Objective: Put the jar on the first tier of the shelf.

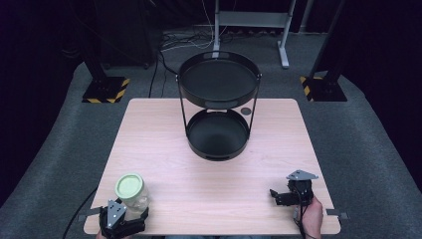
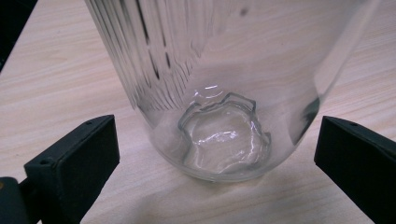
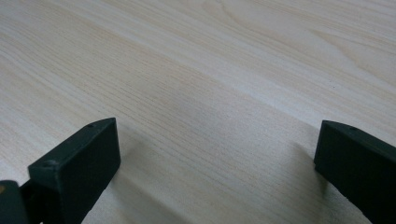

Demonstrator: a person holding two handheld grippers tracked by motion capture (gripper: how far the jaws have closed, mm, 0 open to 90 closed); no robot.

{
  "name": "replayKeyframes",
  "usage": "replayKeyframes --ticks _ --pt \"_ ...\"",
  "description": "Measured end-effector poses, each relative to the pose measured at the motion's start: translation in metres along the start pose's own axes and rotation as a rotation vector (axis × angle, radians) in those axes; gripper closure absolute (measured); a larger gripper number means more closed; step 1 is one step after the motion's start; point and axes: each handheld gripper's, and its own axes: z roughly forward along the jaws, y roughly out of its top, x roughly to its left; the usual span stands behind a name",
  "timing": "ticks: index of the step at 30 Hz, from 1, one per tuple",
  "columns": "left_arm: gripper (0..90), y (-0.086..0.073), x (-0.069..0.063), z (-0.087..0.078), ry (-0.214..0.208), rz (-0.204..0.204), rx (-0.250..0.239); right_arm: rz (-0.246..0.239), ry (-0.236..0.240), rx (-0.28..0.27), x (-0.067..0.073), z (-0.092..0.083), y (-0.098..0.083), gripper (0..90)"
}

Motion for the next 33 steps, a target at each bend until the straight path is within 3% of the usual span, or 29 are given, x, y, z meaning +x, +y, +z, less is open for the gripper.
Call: replayKeyframes --ticks 4,6,10,18,33 --pt "0.0 0.002 0.0 0.0 -0.009 -0.013 0.012 -0.001 -0.001 0.0 0.0 0.0 0.0 0.0" --pt "0.0 0.003 0.0 -0.001 -0.011 -0.038 0.017 -0.001 -0.001 0.0 0.0 0.0 0.0 0.0" --pt "0.0 0.008 -0.002 -0.006 0.001 -0.036 0.024 -0.002 0.002 0.0 0.0 0.0 0.0 0.0" --pt "0.0 0.018 -0.002 -0.015 -0.021 -0.057 0.011 -0.002 0.001 0.0 0.0 0.0 0.0 0.0" --pt "0.1 0.045 -0.008 -0.028 -0.004 -0.026 0.025 0.001 -0.002 0.0 0.0 0.0 0.0 0.0"
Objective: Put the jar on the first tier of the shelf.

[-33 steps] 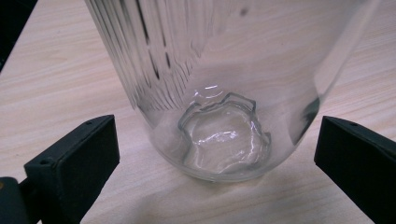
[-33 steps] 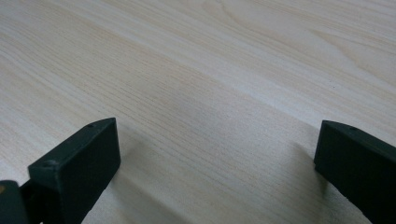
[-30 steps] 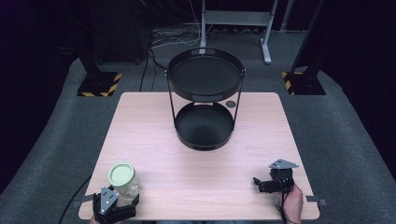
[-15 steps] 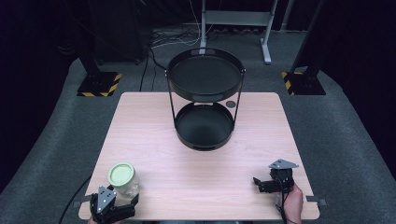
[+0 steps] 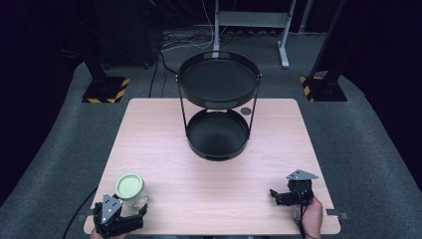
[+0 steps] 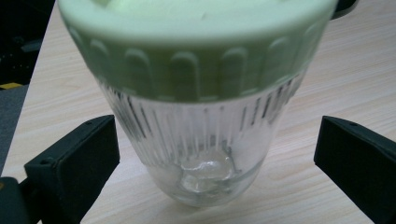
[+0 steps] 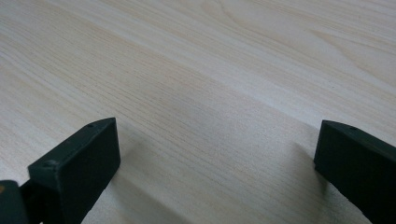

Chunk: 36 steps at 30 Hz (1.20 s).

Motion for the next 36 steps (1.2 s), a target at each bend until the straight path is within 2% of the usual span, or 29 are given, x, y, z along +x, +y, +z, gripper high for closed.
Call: replayKeyframes --ticks 9,23,36 --pt "0.1 0.013 0.001 -0.007 0.017 -0.012 0.0 0.0 0.0 0.0 0.0 0.0 0.0 0.0" --pt "0.1 0.034 0.006 -0.005 0.014 -0.003 0.041 0.0 0.0 0.0 0.0 0.0 0.0 0.0" --pt "0.1 0.038 0.006 0.011 0.014 -0.022 0.051 0.0 0.0 0.0 0.0 0.0 0.0 0.0"
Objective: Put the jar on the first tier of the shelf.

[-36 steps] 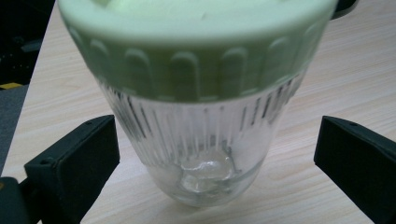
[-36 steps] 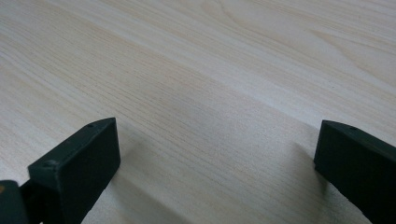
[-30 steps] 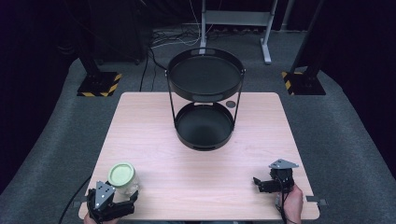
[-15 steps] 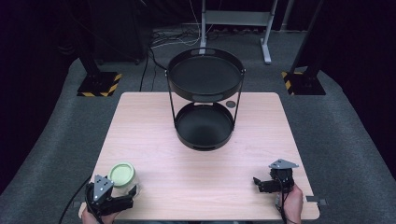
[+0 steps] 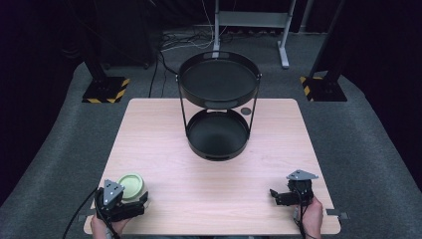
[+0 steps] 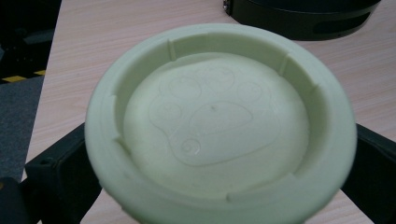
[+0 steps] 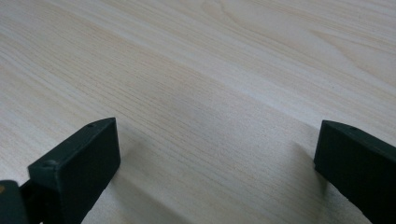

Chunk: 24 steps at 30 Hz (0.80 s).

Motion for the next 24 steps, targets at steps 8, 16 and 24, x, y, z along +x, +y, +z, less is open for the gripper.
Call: replayKeyframes --ticks 8,16,24 --pt "0.5 0.001 0.001 0.006 -0.001 -0.007 0.007 0.0 0.0 0.0 0.0 0.0 0.0 0.0" --pt "10.3 -0.003 0.002 0.012 0.002 -0.032 0.004 0.0 0.0 0.0 0.0 0.0 0.0 0.0" --pt "11.2 -0.007 0.001 0.013 0.006 -0.044 -0.035 0.0 0.0 0.0 0.0 0.0 0.0 0.0"
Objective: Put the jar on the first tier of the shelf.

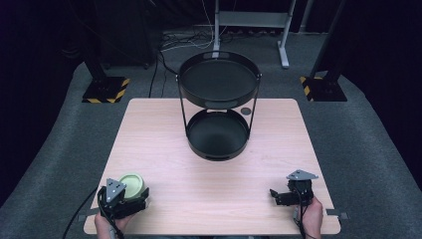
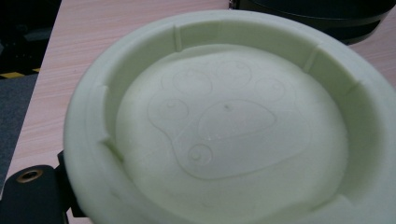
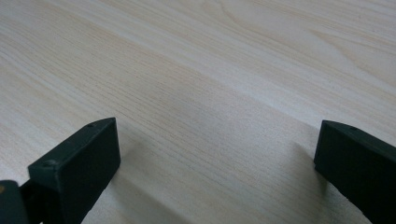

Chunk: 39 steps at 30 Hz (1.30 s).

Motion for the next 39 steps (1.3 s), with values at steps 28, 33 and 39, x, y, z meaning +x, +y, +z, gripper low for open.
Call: replayKeyframes --ticks 28,33,39 --pt "11.4 0.016 -0.018 0.008 -0.045 0.036 -0.044 0.0 0.001 0.0 0.0 0.0 0.0 0.0" --pt "11.5 0.023 -0.023 0.011 -0.056 0.044 -0.048 0.0 0.001 0.0 0.0 0.0 0.0 0.0" --pt "11.5 0.028 -0.029 0.018 -0.077 0.056 -0.044 0.0 0.002 0.001 0.0 0.0 0.0 0.0"
